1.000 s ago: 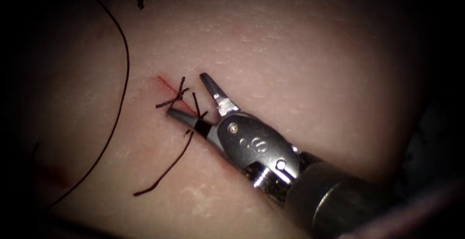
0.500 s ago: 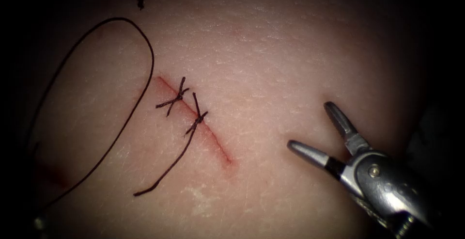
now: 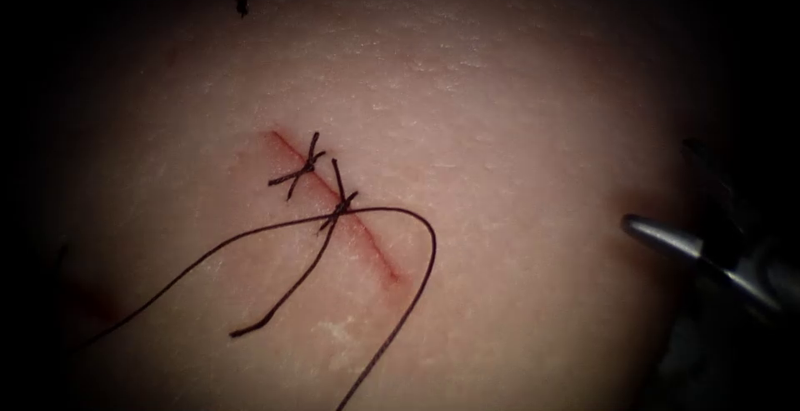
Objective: Wound Closure
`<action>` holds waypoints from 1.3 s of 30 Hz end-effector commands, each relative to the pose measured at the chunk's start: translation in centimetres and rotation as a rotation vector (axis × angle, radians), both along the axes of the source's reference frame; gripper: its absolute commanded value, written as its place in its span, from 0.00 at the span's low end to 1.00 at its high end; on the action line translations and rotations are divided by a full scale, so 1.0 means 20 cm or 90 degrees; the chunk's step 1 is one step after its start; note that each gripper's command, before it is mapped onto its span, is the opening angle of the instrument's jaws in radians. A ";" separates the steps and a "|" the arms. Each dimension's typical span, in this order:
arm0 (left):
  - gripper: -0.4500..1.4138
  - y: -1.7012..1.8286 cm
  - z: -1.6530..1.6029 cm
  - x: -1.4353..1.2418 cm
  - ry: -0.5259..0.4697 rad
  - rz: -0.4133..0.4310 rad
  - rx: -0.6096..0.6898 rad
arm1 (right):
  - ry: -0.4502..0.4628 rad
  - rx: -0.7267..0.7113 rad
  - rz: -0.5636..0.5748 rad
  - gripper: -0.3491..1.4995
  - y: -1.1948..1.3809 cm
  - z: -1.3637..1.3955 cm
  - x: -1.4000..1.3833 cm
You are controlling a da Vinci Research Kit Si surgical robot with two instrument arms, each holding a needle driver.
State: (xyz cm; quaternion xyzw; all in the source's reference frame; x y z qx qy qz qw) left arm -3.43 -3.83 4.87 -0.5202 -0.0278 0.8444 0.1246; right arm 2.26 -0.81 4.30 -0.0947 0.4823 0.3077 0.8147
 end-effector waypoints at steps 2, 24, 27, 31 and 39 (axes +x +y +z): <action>0.00 -0.013 0.010 -0.005 0.005 0.016 0.008 | 0.003 -0.002 -0.014 0.63 0.002 0.003 0.009; 0.00 -0.088 0.040 -0.001 -0.048 0.291 0.104 | 0.006 -0.006 -0.072 0.52 0.001 0.008 0.040; 0.00 -0.099 0.033 0.003 -0.063 0.345 0.119 | 0.004 -0.004 -0.081 0.47 0.000 0.010 0.041; 0.00 -0.106 0.023 0.008 -0.087 0.383 0.144 | 0.003 -0.004 -0.089 0.46 -0.002 0.013 0.043; 0.15 -0.102 0.001 0.018 -0.119 0.426 0.179 | 0.000 0.000 -0.108 0.37 -0.005 0.017 0.048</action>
